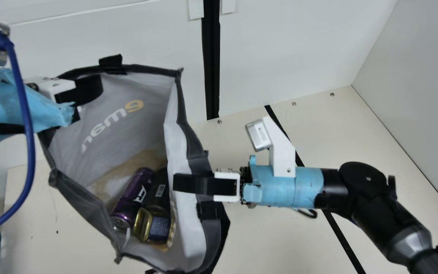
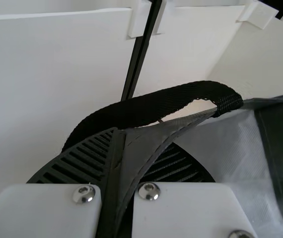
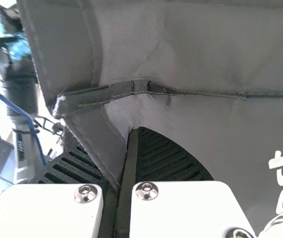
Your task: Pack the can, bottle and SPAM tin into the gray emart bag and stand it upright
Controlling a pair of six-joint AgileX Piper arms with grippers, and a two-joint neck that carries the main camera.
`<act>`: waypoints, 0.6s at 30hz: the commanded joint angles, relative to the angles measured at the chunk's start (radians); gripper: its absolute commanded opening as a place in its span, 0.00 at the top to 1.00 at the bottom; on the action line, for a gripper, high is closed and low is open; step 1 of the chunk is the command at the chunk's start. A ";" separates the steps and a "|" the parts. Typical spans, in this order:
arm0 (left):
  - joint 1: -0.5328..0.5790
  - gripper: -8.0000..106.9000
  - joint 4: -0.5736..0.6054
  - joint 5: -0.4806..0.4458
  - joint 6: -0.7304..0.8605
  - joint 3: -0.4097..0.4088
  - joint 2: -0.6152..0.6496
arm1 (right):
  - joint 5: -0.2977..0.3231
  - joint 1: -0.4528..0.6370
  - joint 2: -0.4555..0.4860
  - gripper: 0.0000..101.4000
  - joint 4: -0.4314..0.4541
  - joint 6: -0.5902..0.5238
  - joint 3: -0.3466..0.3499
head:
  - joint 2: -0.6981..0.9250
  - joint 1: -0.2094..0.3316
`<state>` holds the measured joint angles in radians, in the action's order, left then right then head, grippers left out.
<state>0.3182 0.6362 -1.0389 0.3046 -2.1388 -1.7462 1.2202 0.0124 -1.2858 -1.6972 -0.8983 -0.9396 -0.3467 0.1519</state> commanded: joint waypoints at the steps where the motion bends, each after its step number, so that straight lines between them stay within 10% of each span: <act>1: -0.005 1.00 0.004 -0.002 0.000 0.004 0.007 | 0.000 0.005 0.016 1.00 -0.014 0.021 -0.007 | -0.002 0.023; 18: -0.042 1.00 0.049 -0.133 -0.022 -0.091 0.053 | 0.000 0.095 0.162 1.00 -0.007 0.195 -0.110 | -0.002 0.023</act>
<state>0.2774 0.6811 -1.1585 0.2826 -2.2188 -1.6943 1.2271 0.1015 -1.1302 -1.7211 -0.7204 -1.0434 -0.3482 0.1519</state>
